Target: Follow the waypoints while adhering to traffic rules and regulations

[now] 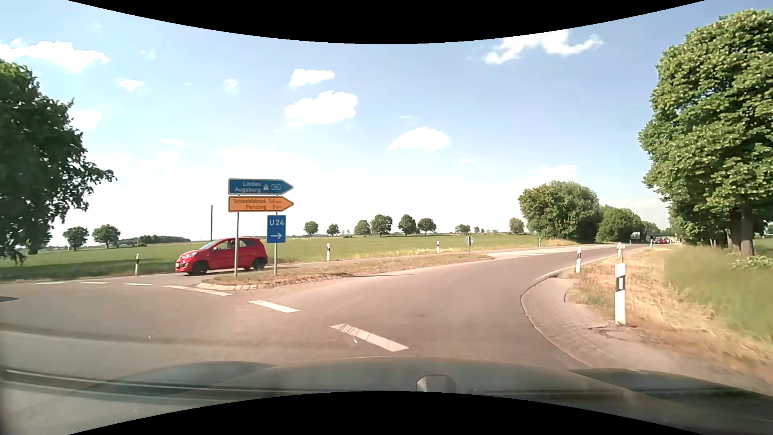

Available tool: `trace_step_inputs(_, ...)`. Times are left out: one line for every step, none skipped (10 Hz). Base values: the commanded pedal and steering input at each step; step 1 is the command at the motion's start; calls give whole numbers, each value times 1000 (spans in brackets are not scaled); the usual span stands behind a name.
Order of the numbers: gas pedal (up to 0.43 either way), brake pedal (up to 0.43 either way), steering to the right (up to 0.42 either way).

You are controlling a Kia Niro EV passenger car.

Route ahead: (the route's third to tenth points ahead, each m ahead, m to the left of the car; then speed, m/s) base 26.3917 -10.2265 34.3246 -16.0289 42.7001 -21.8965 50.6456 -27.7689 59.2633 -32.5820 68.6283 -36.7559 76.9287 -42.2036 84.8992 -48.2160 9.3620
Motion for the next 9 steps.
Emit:
trace_step_inputs(150, 6, 119)
trace_step_inputs(150, 6, 136)
trace_step_inputs(150, 6, 146)
trace_step_inputs(150, 6, 157)
trace_step_inputs(150, 6, 158)
trace_step_inputs(157, 6, 155)
trace_step_inputs(169, 6, 152)
trace_step_inputs(169, 6, 150)
trace_step_inputs(169, 6, 150)
